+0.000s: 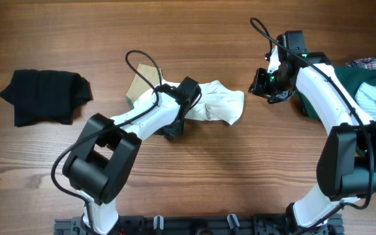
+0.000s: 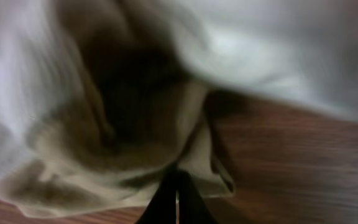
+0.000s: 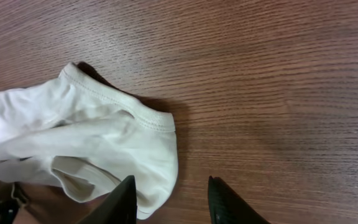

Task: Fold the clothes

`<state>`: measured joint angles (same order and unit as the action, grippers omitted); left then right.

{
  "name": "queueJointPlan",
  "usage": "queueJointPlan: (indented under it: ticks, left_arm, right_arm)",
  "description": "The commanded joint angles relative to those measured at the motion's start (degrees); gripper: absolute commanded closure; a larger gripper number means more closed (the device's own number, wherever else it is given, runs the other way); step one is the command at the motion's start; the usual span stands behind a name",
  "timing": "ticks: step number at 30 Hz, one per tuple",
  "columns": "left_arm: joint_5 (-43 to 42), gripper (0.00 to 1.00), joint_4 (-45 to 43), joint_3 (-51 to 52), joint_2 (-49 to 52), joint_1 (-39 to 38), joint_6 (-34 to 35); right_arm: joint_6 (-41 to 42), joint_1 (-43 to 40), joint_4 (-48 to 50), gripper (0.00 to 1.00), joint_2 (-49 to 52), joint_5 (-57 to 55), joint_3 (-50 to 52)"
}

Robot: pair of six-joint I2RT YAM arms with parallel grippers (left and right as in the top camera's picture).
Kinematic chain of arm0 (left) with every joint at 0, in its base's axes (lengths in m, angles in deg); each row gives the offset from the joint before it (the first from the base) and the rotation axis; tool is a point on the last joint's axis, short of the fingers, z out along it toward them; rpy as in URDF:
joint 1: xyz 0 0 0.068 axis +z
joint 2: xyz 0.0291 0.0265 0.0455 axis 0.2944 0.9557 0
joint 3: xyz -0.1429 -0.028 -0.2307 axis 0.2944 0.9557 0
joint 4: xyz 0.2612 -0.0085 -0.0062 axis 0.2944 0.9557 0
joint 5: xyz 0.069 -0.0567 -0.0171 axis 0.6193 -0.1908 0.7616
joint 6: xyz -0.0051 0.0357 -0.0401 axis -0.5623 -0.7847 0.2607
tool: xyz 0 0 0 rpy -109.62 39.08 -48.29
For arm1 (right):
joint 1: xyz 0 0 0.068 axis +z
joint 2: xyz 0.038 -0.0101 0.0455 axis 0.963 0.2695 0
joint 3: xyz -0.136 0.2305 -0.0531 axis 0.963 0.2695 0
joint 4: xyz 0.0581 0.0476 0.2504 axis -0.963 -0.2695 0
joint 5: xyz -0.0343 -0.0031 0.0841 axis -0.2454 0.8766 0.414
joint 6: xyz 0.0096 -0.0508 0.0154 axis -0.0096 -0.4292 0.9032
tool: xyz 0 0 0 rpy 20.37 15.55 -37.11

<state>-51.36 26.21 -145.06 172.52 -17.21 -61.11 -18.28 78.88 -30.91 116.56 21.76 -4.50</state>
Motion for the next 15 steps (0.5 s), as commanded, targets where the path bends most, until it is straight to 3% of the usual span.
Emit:
queueJointPlan:
  ticks: [1,9,15]
  left_arm:
    - [-6.9,0.96,0.6,0.7,0.1,0.6,-0.3]
    - [-21.6,0.96,14.9,0.7,0.0,0.6,-0.2]
    - [-21.4,0.96,25.0,0.7,-4.3,0.6,1.9]
  right_arm:
    - [-1.0,0.1,-0.1,0.63,-0.4,0.9,-0.2]
    - [-1.1,0.1,-0.3,0.65,-0.5,0.9,-0.2]
    - [-2.5,0.1,-0.7,0.65,-0.6,0.9,-0.2]
